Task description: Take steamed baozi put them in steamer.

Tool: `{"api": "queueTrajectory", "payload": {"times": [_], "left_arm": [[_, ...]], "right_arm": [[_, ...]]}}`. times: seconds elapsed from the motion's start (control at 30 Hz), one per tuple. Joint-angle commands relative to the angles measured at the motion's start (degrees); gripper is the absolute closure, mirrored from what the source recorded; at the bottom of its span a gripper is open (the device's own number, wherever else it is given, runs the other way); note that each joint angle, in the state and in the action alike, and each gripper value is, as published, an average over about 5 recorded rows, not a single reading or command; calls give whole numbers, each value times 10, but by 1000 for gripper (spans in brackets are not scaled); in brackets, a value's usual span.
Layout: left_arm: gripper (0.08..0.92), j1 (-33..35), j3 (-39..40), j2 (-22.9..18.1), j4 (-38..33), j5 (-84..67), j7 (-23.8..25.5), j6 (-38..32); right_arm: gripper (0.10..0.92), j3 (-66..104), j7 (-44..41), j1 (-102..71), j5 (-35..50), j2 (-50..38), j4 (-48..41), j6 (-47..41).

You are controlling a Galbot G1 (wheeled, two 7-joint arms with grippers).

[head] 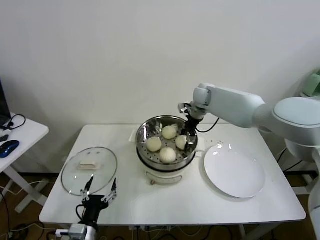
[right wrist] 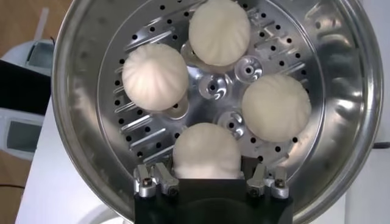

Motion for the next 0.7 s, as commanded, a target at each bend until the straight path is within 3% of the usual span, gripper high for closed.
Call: {"api": "queueTrajectory", "payload": {"times": [0.03,0.3,0.7], "left_arm": [[177,-1,2,0,1,1,0,1],[177,-3,3,-1,1,3,0,1],[177,-6,5,0,3,6,-1,3]], "right_arm": [[304,1,4,-2,-5,-1,5,2],[213,5,4,2,-3,-1,4,5],[203,3,-22,65,82,-12,21,-3]]}}
